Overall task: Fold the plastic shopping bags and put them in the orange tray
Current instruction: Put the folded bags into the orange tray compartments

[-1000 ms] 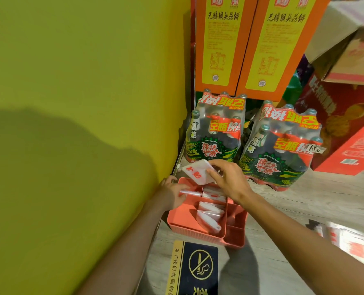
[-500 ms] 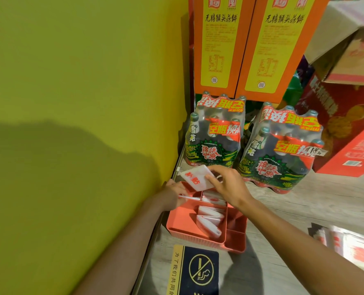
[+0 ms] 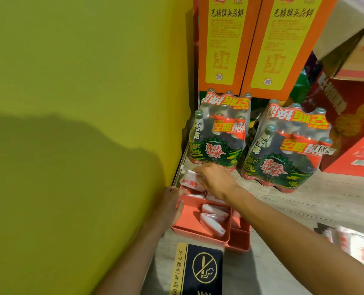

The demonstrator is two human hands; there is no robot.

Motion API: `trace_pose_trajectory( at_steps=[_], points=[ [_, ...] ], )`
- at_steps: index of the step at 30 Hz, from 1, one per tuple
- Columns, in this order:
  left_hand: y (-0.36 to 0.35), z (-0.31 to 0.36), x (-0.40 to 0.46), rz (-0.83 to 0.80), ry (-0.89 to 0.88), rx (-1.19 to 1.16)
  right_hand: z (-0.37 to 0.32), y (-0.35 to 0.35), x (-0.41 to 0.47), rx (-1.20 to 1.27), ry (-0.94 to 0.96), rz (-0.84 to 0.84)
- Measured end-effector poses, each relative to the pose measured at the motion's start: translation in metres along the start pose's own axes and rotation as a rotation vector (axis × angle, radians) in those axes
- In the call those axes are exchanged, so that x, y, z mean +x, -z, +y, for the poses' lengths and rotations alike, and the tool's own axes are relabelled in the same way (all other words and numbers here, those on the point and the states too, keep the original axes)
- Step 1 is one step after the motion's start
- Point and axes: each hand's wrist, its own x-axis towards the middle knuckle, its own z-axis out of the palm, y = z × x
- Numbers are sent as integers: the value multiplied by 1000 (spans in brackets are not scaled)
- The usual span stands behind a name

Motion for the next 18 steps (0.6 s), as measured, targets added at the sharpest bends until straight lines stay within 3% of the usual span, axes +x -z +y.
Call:
trace_pose_trajectory(
  at_steps=[13, 15, 18],
  points=[
    [-5, -1, 5, 40, -32, 39, -9, 15, 15, -110, -18, -96],
    [-8, -1, 7, 114, 3, -46, -7, 16, 15, -107, -25, -110],
    [-9, -1, 18, 356, 55, -198, -5, 14, 15, -88, -25, -102]
  ],
)
